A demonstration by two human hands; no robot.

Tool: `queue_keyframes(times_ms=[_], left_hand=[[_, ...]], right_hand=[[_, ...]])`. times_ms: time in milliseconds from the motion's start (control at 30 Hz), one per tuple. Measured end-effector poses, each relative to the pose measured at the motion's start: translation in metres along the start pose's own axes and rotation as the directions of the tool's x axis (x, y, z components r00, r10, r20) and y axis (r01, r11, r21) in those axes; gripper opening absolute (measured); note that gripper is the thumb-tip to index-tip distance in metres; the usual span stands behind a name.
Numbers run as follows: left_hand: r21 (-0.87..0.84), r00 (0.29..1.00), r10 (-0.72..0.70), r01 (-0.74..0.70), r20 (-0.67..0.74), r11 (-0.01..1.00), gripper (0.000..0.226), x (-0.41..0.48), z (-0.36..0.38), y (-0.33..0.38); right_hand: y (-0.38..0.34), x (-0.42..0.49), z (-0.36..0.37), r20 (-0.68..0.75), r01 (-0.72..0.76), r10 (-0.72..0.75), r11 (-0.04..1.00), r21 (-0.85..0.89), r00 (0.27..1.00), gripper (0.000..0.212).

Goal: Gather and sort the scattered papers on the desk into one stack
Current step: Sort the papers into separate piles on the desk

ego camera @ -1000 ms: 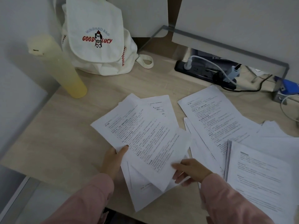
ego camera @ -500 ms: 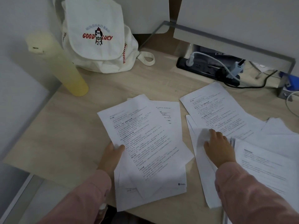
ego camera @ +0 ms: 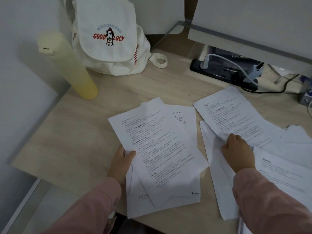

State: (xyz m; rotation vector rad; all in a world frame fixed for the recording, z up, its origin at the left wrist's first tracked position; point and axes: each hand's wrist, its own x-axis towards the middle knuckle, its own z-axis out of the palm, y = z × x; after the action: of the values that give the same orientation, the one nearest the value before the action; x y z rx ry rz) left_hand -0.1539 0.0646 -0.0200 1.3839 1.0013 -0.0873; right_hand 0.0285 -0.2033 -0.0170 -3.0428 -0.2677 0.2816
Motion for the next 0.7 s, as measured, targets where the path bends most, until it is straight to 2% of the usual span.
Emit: queue_keyframes(times_ms=[100, 167, 300, 433, 600, 700], left_hand=[[0.006, 1.0, -0.009, 0.009, 0.001, 1.0, 0.037, 0.002, -0.001, -0.001], [0.007, 1.0, -0.028, 0.028, -0.003, 1.0, 0.036, 0.004, -0.001, -0.002], [0.023, 0.999, -0.046, 0.046, -0.019, 0.999, 0.036, 0.005, 0.0, -0.001], [-0.063, 0.999, -0.03, 0.028, -0.027, 0.998, 0.037, 0.002, 0.007, 0.003], [-0.168, 0.999, -0.018, 0.022, 0.03, 0.986, 0.049, -0.001, 0.013, 0.008], [-0.133, 0.999, 0.028, -0.025, 0.024, 0.991, 0.046, 0.0, 0.015, 0.009]], right_hand=[[-0.004, 0.002, -0.009, -0.03, -0.137, 0.148, 0.962, 0.234, 0.988, 0.009], [-0.017, -0.001, -0.018, -0.046, -0.119, 0.145, 0.925, 0.36, 0.988, 0.011], [-0.062, -0.02, -0.031, -0.003, 0.009, -0.009, 0.849, 0.529, 1.0, 0.011], [-0.105, -0.046, -0.02, 0.157, 0.052, -0.172, 0.818, 0.573, 0.973, 0.013], [-0.136, -0.073, -0.003, 0.335, 0.025, -0.35, 0.723, 0.691, 0.875, 0.012], [-0.14, -0.075, -0.001, 0.484, -0.085, -0.451, 0.66, 0.747, 0.75, 0.016]])
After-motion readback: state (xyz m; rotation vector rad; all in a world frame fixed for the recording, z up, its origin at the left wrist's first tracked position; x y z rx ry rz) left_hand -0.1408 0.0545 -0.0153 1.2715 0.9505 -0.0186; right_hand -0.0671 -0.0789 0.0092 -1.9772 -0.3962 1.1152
